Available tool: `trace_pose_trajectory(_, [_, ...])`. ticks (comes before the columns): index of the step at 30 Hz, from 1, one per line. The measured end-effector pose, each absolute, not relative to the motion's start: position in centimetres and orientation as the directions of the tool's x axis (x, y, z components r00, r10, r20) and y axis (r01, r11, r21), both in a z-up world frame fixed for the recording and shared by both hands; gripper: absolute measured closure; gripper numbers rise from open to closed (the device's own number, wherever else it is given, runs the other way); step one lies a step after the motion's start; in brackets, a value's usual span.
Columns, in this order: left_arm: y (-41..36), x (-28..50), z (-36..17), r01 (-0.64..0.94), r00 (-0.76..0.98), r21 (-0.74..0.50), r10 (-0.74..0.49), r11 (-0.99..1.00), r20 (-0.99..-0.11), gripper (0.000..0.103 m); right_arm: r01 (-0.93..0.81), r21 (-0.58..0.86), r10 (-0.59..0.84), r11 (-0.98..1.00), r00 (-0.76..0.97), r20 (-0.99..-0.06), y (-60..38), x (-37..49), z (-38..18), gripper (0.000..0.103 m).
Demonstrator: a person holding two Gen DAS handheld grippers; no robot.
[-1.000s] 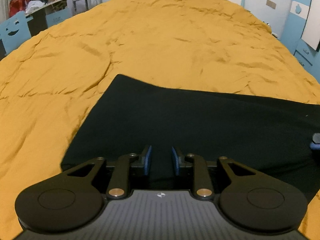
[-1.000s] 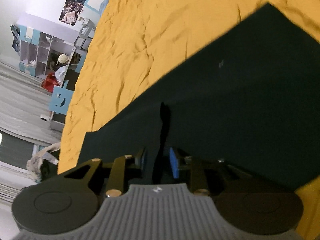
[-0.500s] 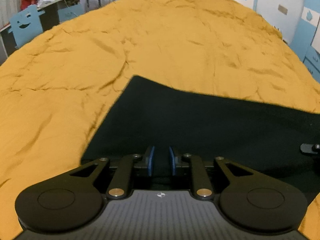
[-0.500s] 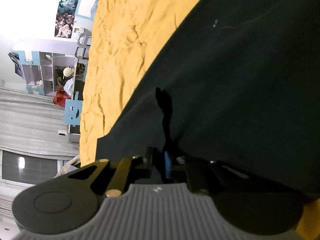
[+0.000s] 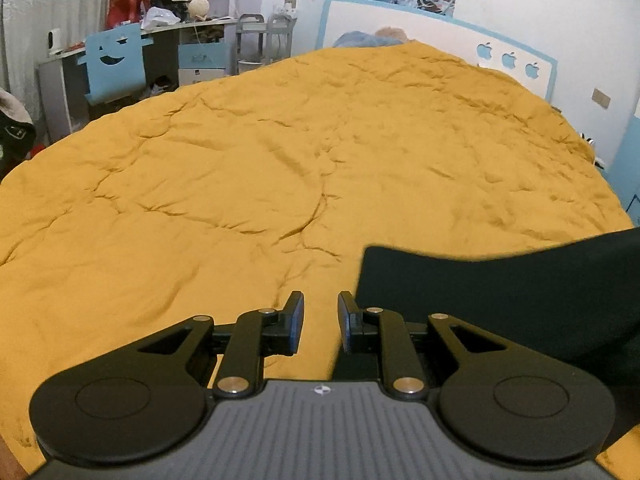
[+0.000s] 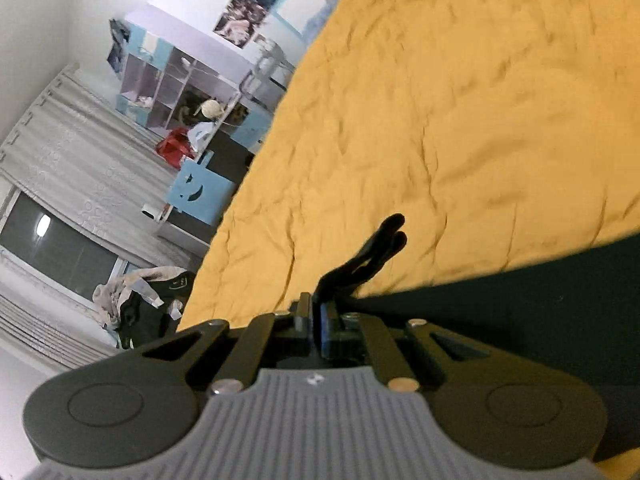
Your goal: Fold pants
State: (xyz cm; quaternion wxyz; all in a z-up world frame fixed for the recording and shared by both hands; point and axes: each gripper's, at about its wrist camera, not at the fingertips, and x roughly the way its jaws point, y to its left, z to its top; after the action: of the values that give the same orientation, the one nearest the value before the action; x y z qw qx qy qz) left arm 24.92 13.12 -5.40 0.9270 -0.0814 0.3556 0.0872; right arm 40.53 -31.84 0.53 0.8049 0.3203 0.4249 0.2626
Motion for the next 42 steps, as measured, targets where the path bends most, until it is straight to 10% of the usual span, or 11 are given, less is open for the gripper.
trace_pose_trajectory(14, [6.8,28.2,-8.7,-0.048,0.678,-0.032,0.009,0.998,-0.735,0.080,0.144,0.636,0.525,0.758,0.443,-0.726,-45.1,41.1,-6.8,0.103])
trace_pose_trajectory(21, [7.5,28.2,-8.6,-0.070,0.676,-0.036,0.021,0.997,-0.736,0.080,-0.139,0.665,0.612,0.734,0.559,-0.559,-43.9,39.7,-1.8,0.103])
trace_pose_trajectory(26, [7.4,28.7,-9.3,-0.080,0.653,-0.029,0.030,0.996,-0.756,0.080,-0.005,0.439,0.396,0.898,0.443,-0.804,-44.2,41.0,-9.6,0.103])
trace_pose_trajectory(42, [7.2,28.6,-10.3,-0.019,0.599,0.017,0.025,1.000,-0.800,0.081,-0.016,0.314,0.292,0.949,0.420,-0.859,-43.5,40.2,-12.5,0.103])
